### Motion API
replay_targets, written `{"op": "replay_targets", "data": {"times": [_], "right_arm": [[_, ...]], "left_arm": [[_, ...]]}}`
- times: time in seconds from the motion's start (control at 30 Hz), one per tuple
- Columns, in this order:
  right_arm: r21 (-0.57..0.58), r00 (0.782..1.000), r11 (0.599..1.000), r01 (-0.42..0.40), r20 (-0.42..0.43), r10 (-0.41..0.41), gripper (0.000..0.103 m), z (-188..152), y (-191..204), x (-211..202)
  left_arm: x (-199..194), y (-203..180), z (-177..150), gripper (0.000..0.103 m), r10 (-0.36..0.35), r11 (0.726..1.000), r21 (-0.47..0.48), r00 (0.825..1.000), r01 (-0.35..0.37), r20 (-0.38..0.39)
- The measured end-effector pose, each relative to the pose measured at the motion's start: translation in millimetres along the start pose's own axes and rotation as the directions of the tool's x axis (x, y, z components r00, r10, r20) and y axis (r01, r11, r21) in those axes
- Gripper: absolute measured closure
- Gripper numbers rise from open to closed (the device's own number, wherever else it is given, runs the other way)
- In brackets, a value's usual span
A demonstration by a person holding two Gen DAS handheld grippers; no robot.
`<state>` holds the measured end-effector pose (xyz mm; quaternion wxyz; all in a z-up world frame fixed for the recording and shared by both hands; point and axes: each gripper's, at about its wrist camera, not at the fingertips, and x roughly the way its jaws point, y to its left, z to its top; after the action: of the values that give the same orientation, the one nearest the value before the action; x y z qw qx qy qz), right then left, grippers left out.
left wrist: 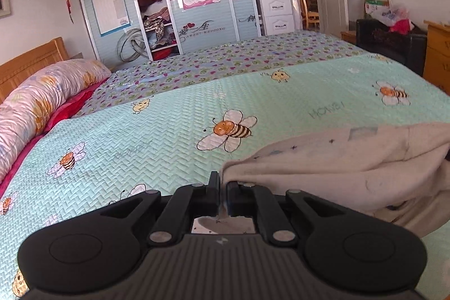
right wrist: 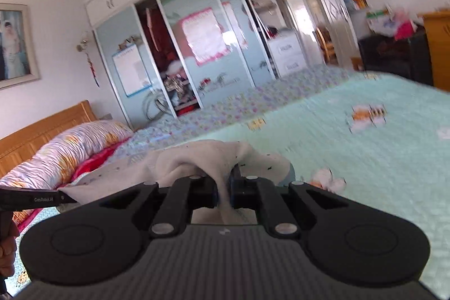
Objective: Fold clothes
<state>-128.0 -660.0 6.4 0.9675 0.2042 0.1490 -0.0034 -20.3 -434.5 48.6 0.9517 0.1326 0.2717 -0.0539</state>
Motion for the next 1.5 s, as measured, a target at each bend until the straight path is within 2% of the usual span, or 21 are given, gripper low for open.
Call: {"op": "replay_targets", "data": {"times": [0.17, 0.27, 0.43, 0.6, 0.67, 0.77, 0.83, 0.87, 0.93, 1.03, 1.1, 1.13, 1.17, 1.2, 1.23, 1.27, 1.37, 1.43, 1.47, 1.5], "right_arm": [[0.073, 0.987, 0.995, 0.072, -0.147, -0.061, 0.095, -40, -29, 24], [0.089, 0.987, 0.993, 0.078, -0.15, -0.064, 0.094, -50, -34, 28], [0.053, 0.988, 0.996, 0.068, -0.145, -0.059, 0.094, -46, -28, 48], [0.026, 0.978, 1.0, 0.013, -0.211, -0.007, 0.094, -57, -7, 67], [0.001, 0.962, 0.998, -0.06, -0.268, 0.059, 0.094, -67, 5, 63], [-0.038, 0.901, 0.982, -0.187, -0.406, 0.155, 0.094, -90, 25, 56], [-0.068, 0.87, 0.975, -0.209, -0.469, 0.154, 0.093, -103, 31, 49], [-0.075, 0.86, 0.975, -0.211, -0.488, 0.148, 0.089, -105, 32, 45], [-0.074, 0.858, 0.978, -0.197, -0.496, 0.136, 0.086, -103, 29, 34], [-0.088, 0.872, 0.98, -0.179, -0.475, 0.117, 0.076, -87, 28, 16], [-0.146, 0.904, 0.974, -0.171, -0.416, 0.097, 0.072, -69, 32, 1], [-0.183, 0.925, 0.97, -0.162, -0.369, 0.085, 0.065, -59, 34, -8], [-0.221, 0.948, 0.965, -0.145, -0.311, 0.071, 0.049, -49, 35, -15], [-0.251, 0.964, 0.96, -0.125, -0.261, 0.057, 0.027, -43, 38, -19], [-0.28, 0.977, 0.954, -0.104, -0.209, 0.045, 0.016, -36, 40, -24], [-0.31, 0.984, 0.947, -0.086, -0.177, 0.031, 0.015, -33, 42, -24], [-0.387, 0.968, 0.918, -0.087, -0.249, -0.013, 0.015, -44, 46, 10], [-0.396, 0.951, 0.912, -0.101, -0.309, -0.029, 0.024, -61, 45, 37], [-0.39, 0.944, 0.915, -0.101, -0.328, -0.036, 0.057, -68, 43, 46], [-0.374, 0.94, 0.922, -0.1, -0.34, -0.036, 0.079, -73, 41, 53]], "left_arm": [[24, -19, -20, 0.098, 0.041, 0.996, 0.078, 0.996, -0.035, -0.076], [30, -26, -27, 0.098, 0.09, 0.99, 0.116, 0.992, -0.08, -0.086], [41, -19, -37, 0.098, 0.11, 0.99, 0.101, 0.987, -0.099, -0.114], [61, 1, -52, 0.098, 0.131, 0.989, 0.087, 0.978, -0.118, -0.162], [70, 11, -60, 0.098, 0.132, 0.99, 0.074, 0.972, -0.12, -0.193], [81, 26, -75, 0.098, 0.103, 0.995, 0.031, 0.963, -0.099, -0.248], [86, 32, -83, 0.098, 0.077, 0.997, 0.001, 0.958, -0.08, -0.277], [87, 35, -87, 0.098, 0.065, 0.997, -0.011, 0.955, -0.072, -0.289], [87, 38, -91, 0.098, 0.041, 0.998, -0.029, 0.956, -0.052, -0.289], [87, 42, -91, 0.098, 0.01, 0.998, -0.051, 0.962, -0.025, -0.273], [87, 42, -87, 0.098, 0.001, 0.998, -0.055, 0.965, -0.016, -0.263], [87, 42, -85, 0.098, -0.004, 0.998, -0.057, 0.966, -0.011, -0.258], [86, 42, -83, 0.098, -0.007, 0.998, -0.056, 0.968, -0.008, -0.251], [85, 42, -80, 0.098, -0.01, 0.998, -0.057, 0.969, -0.004, -0.245], [84, 41, -79, 0.098, -0.012, 0.998, -0.058, 0.97, -0.002, -0.241], [83, 41, -77, 0.098, -0.015, 0.998, -0.059, 0.971, 0.001, -0.237], [76, 39, -75, 0.098, -0.025, 0.998, -0.056, 0.974, 0.012, -0.226], [71, 37, -74, 0.098, -0.028, 0.999, -0.046, 0.975, 0.018, -0.221], [70, 36, -73, 0.098, -0.029, 0.999, -0.042, 0.975, 0.02, -0.221], [68, 36, -73, 0.098, -0.03, 0.999, -0.037, 0.974, 0.023, -0.224]]}}
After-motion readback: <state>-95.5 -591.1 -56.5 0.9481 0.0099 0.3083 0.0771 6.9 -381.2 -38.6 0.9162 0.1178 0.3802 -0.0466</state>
